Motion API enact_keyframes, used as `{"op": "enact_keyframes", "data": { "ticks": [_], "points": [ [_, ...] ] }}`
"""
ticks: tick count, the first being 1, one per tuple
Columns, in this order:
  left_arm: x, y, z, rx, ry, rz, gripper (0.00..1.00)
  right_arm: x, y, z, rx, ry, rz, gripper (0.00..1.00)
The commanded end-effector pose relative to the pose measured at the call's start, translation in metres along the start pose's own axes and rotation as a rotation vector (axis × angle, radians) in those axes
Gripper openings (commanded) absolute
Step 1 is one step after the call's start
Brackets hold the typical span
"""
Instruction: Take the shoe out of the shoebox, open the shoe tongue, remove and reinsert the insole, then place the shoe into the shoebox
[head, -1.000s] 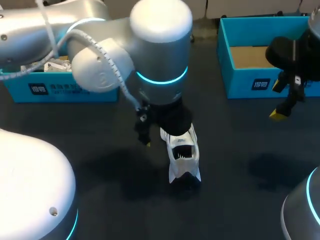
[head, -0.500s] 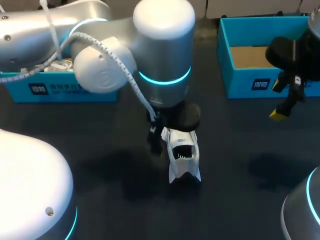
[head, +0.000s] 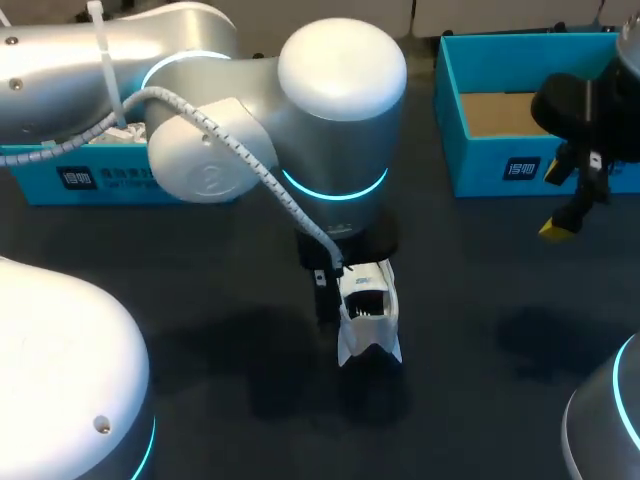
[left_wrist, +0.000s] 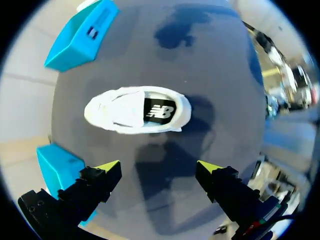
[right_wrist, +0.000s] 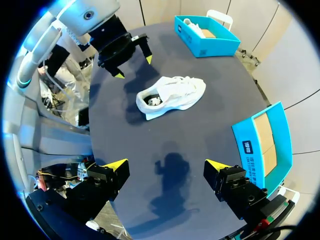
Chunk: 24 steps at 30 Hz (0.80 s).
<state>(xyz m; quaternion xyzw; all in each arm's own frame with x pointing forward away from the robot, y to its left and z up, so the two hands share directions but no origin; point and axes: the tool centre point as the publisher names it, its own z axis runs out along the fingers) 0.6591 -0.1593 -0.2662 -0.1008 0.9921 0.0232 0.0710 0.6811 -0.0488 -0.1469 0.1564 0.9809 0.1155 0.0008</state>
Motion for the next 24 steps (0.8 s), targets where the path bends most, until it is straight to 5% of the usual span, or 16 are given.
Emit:
{"op": "enact_keyframes", "data": {
  "ticks": [1,10,24],
  "points": [
    [0.002,-0.008,-0.001,-0.025,-0.005,-0.030,1.00,-0.002,0.001,0.001,0.004,0.003,0.001,1.00],
    [0.015,-0.017,0.013,0.101,0.042,0.093,1.00,-0.002,0.001,0.001,0.004,0.003,0.001,1.00],
    [0.035,-0.048,0.040,0.176,0.062,0.130,1.00,-0.002,0.001,0.001,0.004,0.003,0.001,1.00]
  ]
}}
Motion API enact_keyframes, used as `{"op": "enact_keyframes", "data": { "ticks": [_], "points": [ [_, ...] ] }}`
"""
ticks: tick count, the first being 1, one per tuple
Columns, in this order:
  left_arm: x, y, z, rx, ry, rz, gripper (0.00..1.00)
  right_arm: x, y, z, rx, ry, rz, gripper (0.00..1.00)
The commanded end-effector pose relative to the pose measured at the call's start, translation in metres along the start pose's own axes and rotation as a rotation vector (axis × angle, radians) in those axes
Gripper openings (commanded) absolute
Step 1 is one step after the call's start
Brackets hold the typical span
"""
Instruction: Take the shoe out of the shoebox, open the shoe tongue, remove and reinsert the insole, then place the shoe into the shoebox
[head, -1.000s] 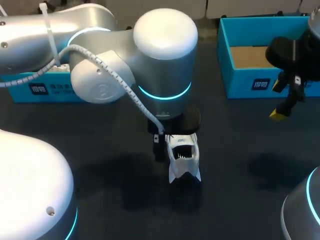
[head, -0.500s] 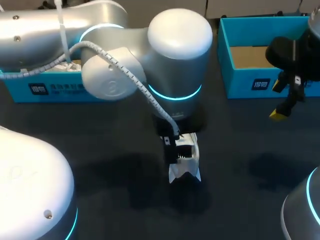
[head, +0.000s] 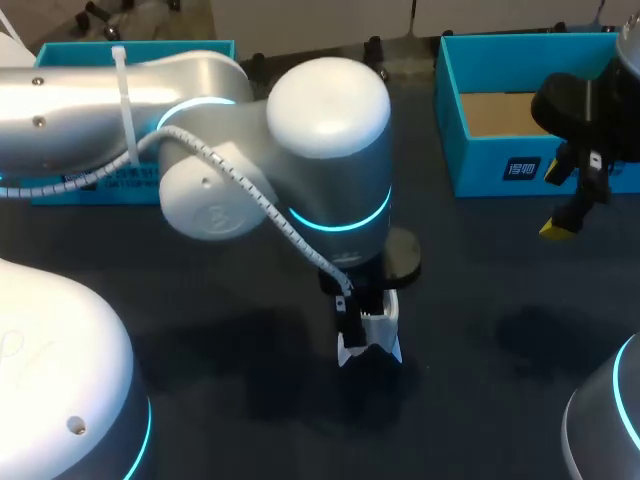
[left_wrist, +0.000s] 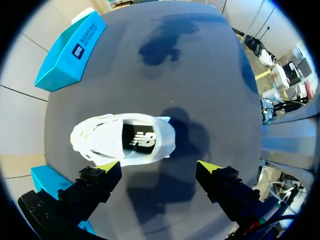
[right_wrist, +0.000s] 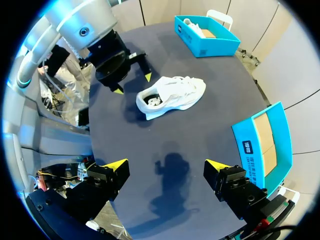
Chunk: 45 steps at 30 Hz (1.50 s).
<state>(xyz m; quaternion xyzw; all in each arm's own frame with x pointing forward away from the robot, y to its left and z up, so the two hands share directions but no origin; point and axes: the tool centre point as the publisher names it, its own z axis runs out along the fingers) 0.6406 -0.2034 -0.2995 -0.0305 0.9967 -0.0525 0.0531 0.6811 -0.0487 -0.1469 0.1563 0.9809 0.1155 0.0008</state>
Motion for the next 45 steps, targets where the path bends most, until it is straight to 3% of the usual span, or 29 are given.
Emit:
{"op": "enact_keyframes", "data": {
  "ticks": [1,5,12,34,42,45],
  "points": [
    [0.002,-0.008,0.016,0.030,0.011,-0.002,1.00,-0.002,0.001,0.001,0.004,0.003,0.001,1.00],
    [0.005,-0.017,0.025,0.059,0.004,-0.032,1.00,-0.002,0.001,0.001,0.004,0.003,0.001,1.00],
    [0.007,-0.026,0.043,0.044,0.011,-0.024,1.00,-0.002,0.001,0.001,0.004,0.003,0.001,1.00],
    [0.014,-0.022,0.093,0.003,-0.002,0.024,1.00,-0.002,0.001,0.001,0.004,0.003,0.001,1.00],
    [0.018,-0.023,0.098,-0.013,0.004,0.032,1.00,-0.002,0.001,0.001,0.004,0.003,0.001,1.00],
    [0.019,-0.024,0.100,-0.018,0.001,0.035,0.87,-0.002,0.001,0.001,0.004,0.003,0.001,1.00]
  ]
}}
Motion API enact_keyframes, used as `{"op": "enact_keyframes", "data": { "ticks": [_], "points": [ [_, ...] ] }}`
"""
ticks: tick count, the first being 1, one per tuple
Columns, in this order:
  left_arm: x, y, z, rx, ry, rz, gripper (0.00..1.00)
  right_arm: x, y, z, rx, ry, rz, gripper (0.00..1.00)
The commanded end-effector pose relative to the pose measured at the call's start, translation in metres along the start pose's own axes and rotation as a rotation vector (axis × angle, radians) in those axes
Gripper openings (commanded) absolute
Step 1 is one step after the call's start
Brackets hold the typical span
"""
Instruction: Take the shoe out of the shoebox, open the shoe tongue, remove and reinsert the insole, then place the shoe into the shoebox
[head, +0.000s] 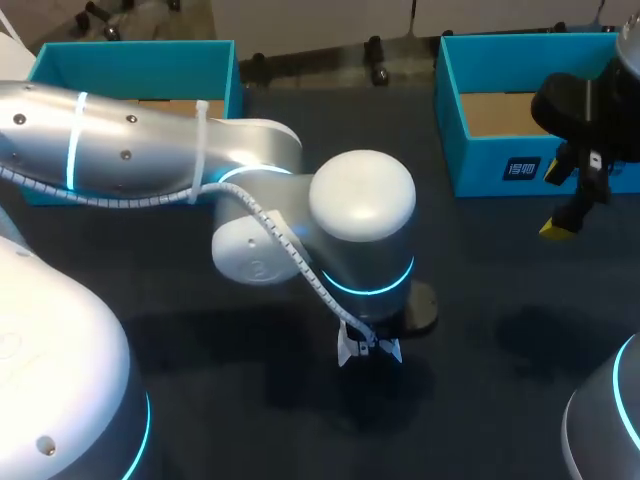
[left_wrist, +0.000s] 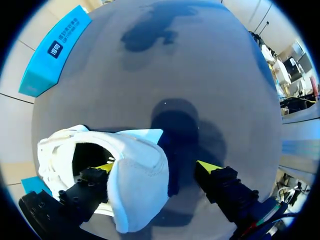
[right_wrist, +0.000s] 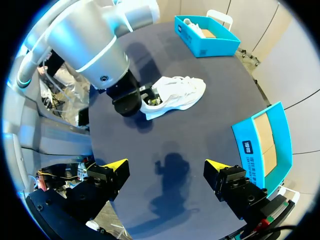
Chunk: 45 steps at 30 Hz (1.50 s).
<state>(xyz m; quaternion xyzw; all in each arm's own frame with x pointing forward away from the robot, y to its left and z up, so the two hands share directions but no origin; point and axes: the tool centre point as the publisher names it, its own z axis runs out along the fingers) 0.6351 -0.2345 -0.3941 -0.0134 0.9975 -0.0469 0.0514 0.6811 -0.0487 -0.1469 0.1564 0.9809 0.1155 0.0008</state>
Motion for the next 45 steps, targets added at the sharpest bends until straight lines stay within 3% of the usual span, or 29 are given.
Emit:
{"op": "enact_keyframes", "data": {
  "ticks": [1,2,4,16,19,22,30,39,45],
  "points": [
    [0.001,-0.004,0.004,-0.011,-0.004,0.002,0.84,-0.002,0.001,0.001,0.004,0.003,0.001,1.00],
    [0.001,-0.004,0.003,-0.012,-0.005,0.002,0.73,-0.002,0.001,0.001,0.004,0.003,0.001,1.00],
    [0.000,-0.002,0.003,-0.015,-0.005,0.003,0.65,-0.002,0.001,0.001,0.004,0.003,0.001,1.00],
    [0.001,0.005,0.001,-0.032,0.017,-0.006,0.39,-0.002,0.001,0.001,0.004,0.003,0.001,1.00],
    [0.004,0.007,0.000,-0.036,0.034,-0.005,0.23,-0.002,0.001,0.001,0.004,0.003,0.001,1.00],
    [0.006,0.010,0.000,-0.044,0.050,-0.006,0.00,-0.002,0.001,0.001,0.004,0.003,0.001,1.00],
    [0.007,0.015,-0.022,-0.081,0.117,-0.027,0.00,-0.002,0.001,0.001,0.004,0.003,0.001,1.00],
    [-0.010,0.012,-0.077,-0.165,0.182,-0.090,0.00,-0.002,0.001,0.001,0.004,0.003,0.001,1.00],
    [-0.020,0.013,-0.109,-0.151,0.177,-0.095,0.00,-0.002,0.001,0.001,0.004,0.003,0.001,1.00]
  ]
}}
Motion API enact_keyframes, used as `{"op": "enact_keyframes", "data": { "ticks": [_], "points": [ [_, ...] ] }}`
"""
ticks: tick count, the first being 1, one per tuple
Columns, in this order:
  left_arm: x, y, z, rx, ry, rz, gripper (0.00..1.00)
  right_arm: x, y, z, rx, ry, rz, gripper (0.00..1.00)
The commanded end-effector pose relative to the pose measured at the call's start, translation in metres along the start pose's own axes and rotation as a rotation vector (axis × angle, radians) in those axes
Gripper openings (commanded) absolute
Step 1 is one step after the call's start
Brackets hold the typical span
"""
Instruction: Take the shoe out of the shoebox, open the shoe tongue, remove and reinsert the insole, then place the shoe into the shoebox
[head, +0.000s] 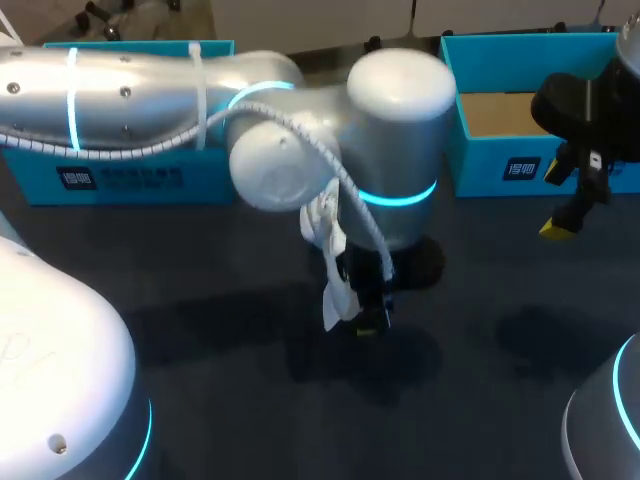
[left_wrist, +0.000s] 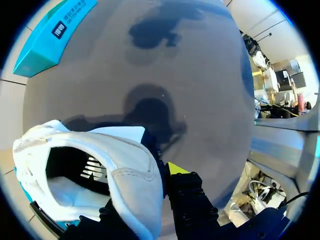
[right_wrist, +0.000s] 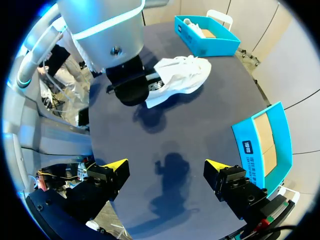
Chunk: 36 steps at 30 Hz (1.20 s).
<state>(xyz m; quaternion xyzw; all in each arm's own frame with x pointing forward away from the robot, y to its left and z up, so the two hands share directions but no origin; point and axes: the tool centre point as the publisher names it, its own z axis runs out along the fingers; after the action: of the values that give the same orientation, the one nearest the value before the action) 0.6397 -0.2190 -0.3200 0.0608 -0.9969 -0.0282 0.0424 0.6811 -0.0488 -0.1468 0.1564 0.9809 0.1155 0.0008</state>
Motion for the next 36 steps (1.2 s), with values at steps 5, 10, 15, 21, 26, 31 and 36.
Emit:
{"op": "enact_keyframes", "data": {
  "ticks": [5,10,15,21,26,31,36],
  "points": [
    [-0.006,0.015,-0.060,-0.028,-0.006,0.020,0.00,-0.002,0.001,0.001,0.004,0.003,0.001,1.00],
    [-0.011,0.019,-0.084,-0.008,-0.020,0.002,0.00,-0.002,0.001,0.001,0.004,0.003,0.001,1.00],
    [-0.013,0.026,-0.104,0.007,0.000,0.004,0.00,-0.002,0.001,0.001,0.004,0.003,0.001,1.00],
    [-0.010,0.034,-0.120,0.020,0.017,0.035,0.00,-0.002,0.001,0.001,0.004,0.003,0.001,1.00],
    [-0.014,0.045,-0.126,0.032,-0.011,0.069,0.00,-0.002,0.001,0.001,0.004,0.003,0.001,1.00],
    [-0.031,0.065,-0.131,0.050,-0.017,0.084,0.00,-0.002,0.001,0.001,0.004,0.003,0.001,1.00],
    [-0.046,0.083,-0.133,0.047,-0.019,0.093,0.00,-0.002,0.001,0.001,0.004,0.003,0.001,1.00]
  ]
}}
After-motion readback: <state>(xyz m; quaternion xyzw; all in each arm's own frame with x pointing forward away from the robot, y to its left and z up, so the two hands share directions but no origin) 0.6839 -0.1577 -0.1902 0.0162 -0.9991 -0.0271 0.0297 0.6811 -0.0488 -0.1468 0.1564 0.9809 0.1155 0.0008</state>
